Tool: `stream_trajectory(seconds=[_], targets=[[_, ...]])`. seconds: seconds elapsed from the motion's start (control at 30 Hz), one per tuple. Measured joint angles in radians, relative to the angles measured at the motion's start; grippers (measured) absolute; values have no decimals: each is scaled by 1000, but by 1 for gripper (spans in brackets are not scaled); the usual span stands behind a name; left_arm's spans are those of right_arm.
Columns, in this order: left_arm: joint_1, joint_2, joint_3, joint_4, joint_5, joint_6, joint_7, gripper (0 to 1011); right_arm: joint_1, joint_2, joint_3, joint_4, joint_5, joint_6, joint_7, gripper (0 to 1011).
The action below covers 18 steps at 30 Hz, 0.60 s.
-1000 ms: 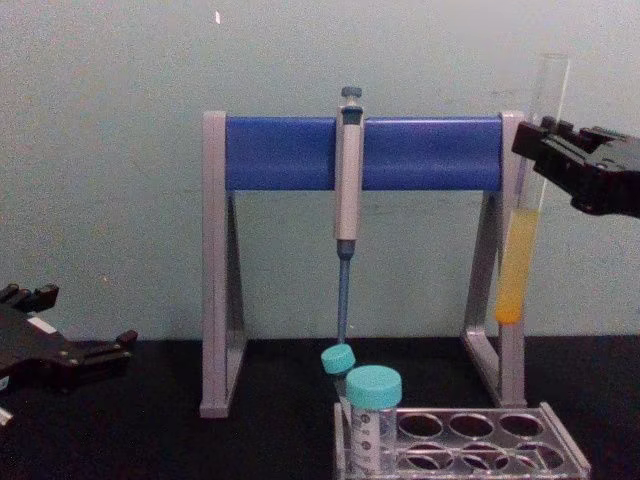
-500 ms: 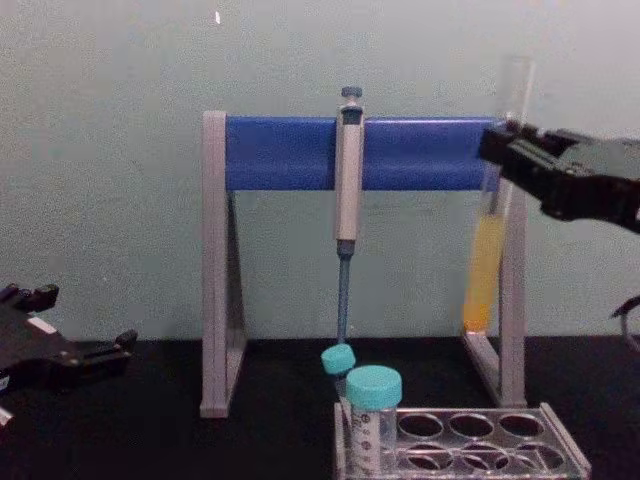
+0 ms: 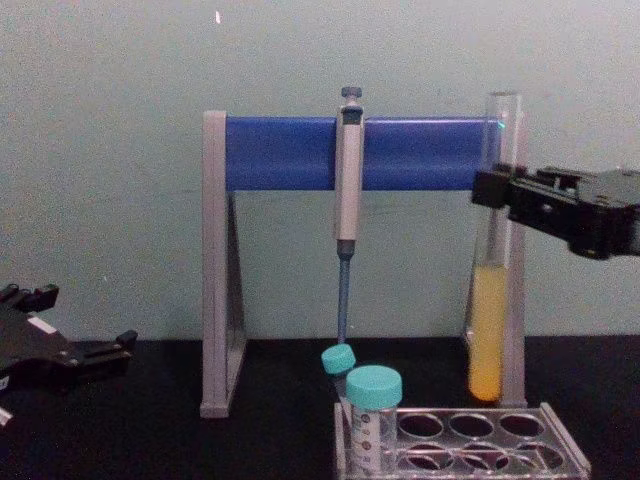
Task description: Pick up the test tube from the test tube rack, shake it, then place it back into the test tube rack.
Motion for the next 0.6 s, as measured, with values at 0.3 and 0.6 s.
stream_trajectory(seconds=[0.3, 0.6], targets=[[0, 0, 0, 0, 0, 0, 0, 1001, -57, 122, 31, -93, -70, 54, -108, 229], [0, 0, 0, 0, 0, 0, 0, 1001, -64, 77, 45, -96, -241, 1, -270, 229]])
